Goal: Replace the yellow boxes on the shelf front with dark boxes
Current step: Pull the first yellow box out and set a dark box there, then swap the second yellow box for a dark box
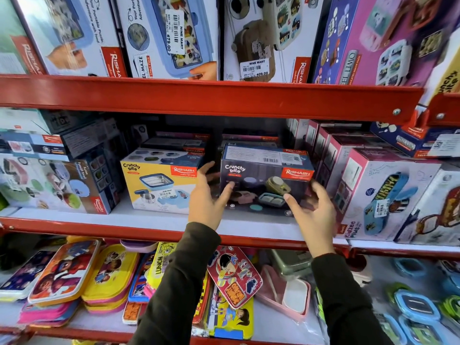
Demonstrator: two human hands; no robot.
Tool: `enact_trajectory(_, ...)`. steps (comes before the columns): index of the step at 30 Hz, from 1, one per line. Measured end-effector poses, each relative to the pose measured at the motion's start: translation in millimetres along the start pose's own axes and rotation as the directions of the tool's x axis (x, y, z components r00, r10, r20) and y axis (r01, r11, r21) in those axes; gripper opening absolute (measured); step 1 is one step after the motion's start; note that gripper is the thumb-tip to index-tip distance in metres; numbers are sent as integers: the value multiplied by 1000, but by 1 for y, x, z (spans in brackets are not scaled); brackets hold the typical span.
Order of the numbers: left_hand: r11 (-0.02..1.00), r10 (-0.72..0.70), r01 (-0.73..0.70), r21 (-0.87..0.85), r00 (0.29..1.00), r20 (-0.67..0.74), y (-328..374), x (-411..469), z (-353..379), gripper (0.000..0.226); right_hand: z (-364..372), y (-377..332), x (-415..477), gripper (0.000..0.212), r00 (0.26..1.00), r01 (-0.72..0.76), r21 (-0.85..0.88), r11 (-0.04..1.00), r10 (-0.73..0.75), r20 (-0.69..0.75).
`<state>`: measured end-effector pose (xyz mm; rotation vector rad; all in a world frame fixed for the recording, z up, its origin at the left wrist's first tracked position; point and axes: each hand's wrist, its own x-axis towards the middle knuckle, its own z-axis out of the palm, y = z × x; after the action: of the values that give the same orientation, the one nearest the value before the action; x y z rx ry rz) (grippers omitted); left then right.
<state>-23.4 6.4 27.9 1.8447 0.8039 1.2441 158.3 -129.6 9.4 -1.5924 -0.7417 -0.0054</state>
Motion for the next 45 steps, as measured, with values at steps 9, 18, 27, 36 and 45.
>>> enact_trajectory(9,980,-189,187,71,982,20,-17,5,16,68,33,3,14,59,1000,-4,-114,993,4,4)
enact_trajectory(18,968,-242,236,89,969,56,-20,3,25,79,43,17,14,59,1000,-11,-208,978,15,17)
enact_trajectory(27,999,18,-19,-29,999,-44,-13,-28,2,65,38,-4,-20,48,984,89,-95,992,-102,-143)
enact_trajectory(36,992,112,-90,87,949,-295,-35,-12,-70,59,112,-47,-70,35,969,148,11,989,-147,198)
enact_trajectory(45,936,-312,321,143,947,-81,-87,19,-157,96,173,-60,-87,57,893,-4,-210,978,98,439)
